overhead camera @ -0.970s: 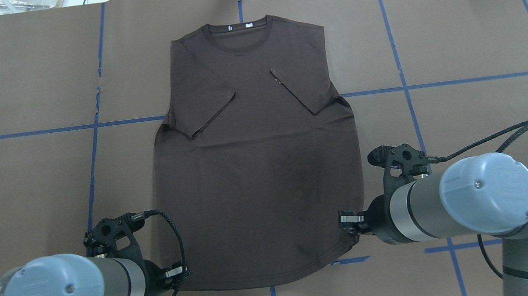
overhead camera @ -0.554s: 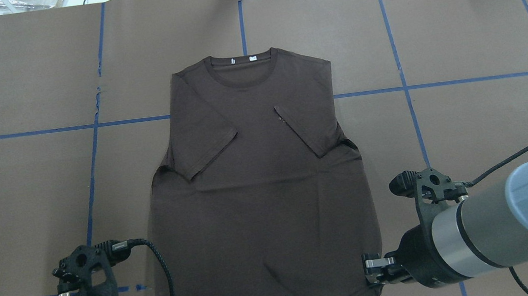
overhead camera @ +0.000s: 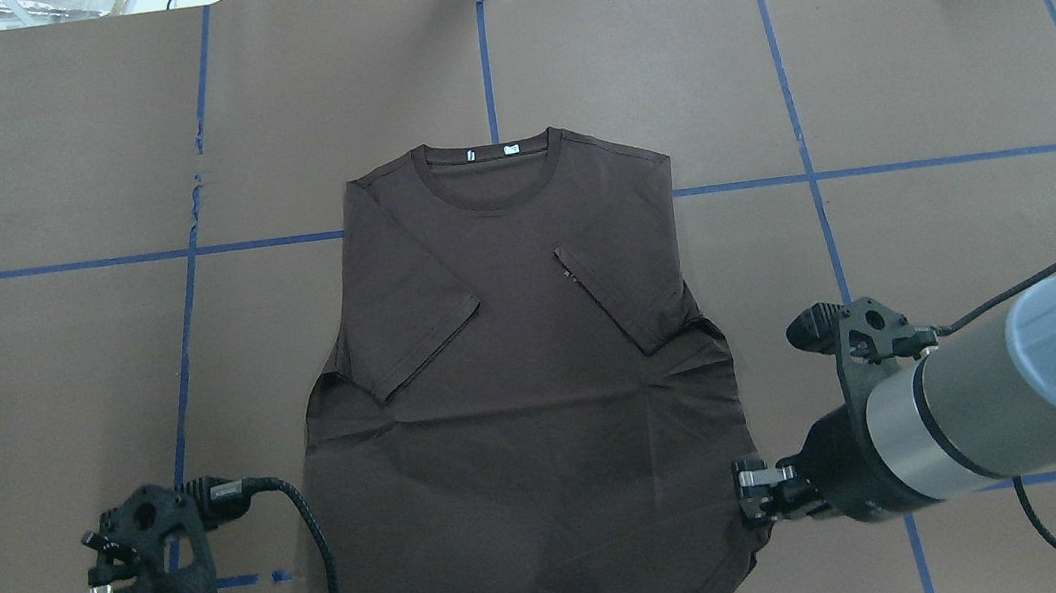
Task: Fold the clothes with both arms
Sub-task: 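Lift the hem with both grippers and carry it toward the collar, then lay the hem over the collar with both grippers and release it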
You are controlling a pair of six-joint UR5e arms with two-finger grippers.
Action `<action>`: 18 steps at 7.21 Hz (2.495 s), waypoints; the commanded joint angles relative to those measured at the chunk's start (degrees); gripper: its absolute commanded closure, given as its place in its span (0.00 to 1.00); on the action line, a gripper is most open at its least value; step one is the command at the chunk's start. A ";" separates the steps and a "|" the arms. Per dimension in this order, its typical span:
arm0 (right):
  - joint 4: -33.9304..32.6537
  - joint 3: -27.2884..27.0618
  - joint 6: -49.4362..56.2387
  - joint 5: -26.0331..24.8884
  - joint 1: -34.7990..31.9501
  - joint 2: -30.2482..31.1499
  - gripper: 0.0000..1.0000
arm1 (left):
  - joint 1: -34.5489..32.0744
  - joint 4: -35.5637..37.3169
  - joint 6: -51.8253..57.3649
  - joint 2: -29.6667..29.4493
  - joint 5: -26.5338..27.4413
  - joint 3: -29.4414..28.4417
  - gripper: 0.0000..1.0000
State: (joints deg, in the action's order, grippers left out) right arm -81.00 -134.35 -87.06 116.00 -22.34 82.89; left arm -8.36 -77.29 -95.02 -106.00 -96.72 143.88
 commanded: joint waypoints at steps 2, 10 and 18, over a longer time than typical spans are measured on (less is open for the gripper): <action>0.58 10.04 3.83 -0.95 -12.43 -6.14 1.00 | -15.23 -0.23 10.18 -2.97 -3.63 -9.11 1.00; 0.75 41.41 9.10 -1.30 -24.85 -27.67 1.00 | -33.03 -21.57 17.68 -13.09 -4.10 -42.26 1.00; 12.88 58.33 9.19 -1.92 -26.70 -33.06 1.00 | -34.80 -36.27 16.89 -19.32 -3.66 -61.00 1.00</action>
State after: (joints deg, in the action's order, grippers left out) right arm -68.19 -76.44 -78.01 114.02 -49.00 50.24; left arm -43.09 -113.57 -78.09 -124.49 -100.37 83.19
